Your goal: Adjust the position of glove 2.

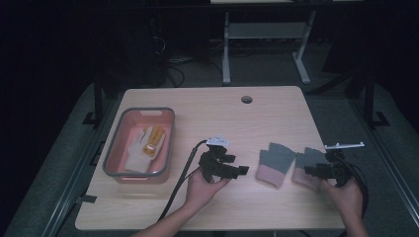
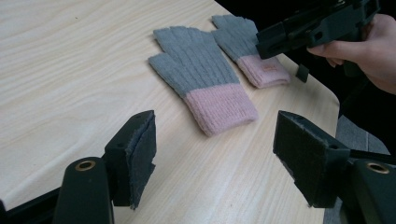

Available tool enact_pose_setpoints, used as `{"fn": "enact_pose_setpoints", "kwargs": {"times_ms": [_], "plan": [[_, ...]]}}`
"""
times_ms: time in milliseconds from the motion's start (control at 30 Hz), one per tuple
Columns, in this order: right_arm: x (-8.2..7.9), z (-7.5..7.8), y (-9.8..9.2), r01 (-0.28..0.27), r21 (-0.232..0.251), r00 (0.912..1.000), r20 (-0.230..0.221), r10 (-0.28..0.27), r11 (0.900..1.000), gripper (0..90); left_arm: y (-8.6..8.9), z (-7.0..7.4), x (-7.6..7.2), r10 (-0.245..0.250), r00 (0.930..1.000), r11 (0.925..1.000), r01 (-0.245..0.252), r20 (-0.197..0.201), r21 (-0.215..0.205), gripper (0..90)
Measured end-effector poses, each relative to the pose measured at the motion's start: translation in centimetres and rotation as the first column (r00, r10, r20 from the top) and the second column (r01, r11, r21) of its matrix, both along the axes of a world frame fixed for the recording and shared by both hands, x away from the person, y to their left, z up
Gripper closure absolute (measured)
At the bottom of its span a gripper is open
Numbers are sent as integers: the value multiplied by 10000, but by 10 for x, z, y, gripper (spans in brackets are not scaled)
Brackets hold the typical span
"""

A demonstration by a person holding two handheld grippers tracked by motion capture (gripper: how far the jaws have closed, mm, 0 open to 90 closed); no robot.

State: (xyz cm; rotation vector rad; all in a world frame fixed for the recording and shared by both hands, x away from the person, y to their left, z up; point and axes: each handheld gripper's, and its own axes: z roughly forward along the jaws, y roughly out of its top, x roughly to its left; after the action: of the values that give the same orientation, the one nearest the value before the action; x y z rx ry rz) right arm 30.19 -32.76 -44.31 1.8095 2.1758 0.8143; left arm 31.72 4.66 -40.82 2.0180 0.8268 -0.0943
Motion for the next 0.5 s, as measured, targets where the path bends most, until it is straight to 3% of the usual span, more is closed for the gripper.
{"fn": "enact_pose_setpoints", "kwargs": {"times_ms": [267, 500], "plan": [[1, -8, 8, -136, -586, 9999, 20, 138, 9982, 480, -3, -2, -2, -94, 10000, 10000, 94, -28, -6, 299], [-2, -11, 6, -39, -205, 9997, 221, 43, 9998, 589, -2, -5, -3, -57, 9999, 10000, 57, -96, -29, 301]]}}
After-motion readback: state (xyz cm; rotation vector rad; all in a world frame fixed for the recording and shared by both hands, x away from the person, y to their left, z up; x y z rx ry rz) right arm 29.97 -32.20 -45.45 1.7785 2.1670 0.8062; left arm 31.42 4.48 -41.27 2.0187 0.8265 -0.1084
